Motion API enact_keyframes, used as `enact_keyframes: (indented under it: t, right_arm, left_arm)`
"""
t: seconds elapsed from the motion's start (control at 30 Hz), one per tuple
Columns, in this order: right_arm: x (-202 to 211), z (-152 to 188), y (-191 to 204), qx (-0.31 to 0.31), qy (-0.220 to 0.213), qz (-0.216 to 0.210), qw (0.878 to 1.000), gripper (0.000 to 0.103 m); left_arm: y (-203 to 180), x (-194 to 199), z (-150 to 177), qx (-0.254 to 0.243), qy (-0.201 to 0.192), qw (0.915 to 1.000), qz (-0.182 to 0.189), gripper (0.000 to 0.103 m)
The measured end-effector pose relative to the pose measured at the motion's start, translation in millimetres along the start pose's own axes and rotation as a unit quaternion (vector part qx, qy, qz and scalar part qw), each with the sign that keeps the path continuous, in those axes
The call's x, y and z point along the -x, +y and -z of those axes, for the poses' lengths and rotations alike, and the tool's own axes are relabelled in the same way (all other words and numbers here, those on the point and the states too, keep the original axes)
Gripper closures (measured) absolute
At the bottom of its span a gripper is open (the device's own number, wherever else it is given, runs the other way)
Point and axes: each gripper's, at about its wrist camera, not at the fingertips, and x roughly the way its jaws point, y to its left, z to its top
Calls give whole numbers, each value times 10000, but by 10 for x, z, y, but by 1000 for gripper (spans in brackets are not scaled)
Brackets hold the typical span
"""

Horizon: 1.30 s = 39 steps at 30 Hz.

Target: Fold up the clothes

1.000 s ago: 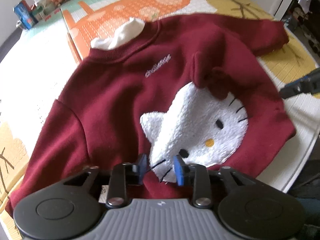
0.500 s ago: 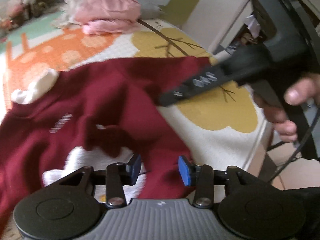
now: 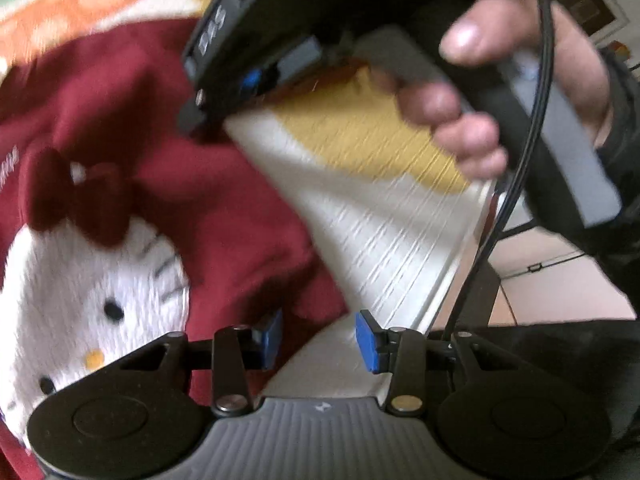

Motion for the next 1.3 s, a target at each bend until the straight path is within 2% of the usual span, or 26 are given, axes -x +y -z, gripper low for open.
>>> enact_keyframes:
  t: [0.2,0.3,0.5,0.7,0.83,1.0,1.1,1.3]
  right_arm:
    - [-155,4,-63,-69,109,-36,9999,101]
    - [-135,7,-49,-20,106,-16,9999,101]
    - [99,102,24,105,-118,-129,9998,98]
    - [425,265,87,253,-349,-224,9988,98]
    - [567,413,103,355,-345,-292,9983,98]
    - [547,665,91,411,-61,-351,9985,98]
    - [468,813,85,447,142,-310,9984,98]
    - [316,935,99,507,314,-185,9980,97]
  left_arm:
    - [126,12,138,309,-7,9994,172,62]
    - [98,77,140,226,-49,9997,116,62]
    - [26,329,73,147,-445,9987,187,60]
    - [18,503,-17,100,-729,9973,2,59]
    - [117,581,-100,240,-882,9958,-102,59]
    - [343,587,-212,790,-1001,9908,-457,58]
    - [478,546,-316,1117,-1015,9875,-455,59]
    - [424,387,-474,996,-912,9906,-236,59]
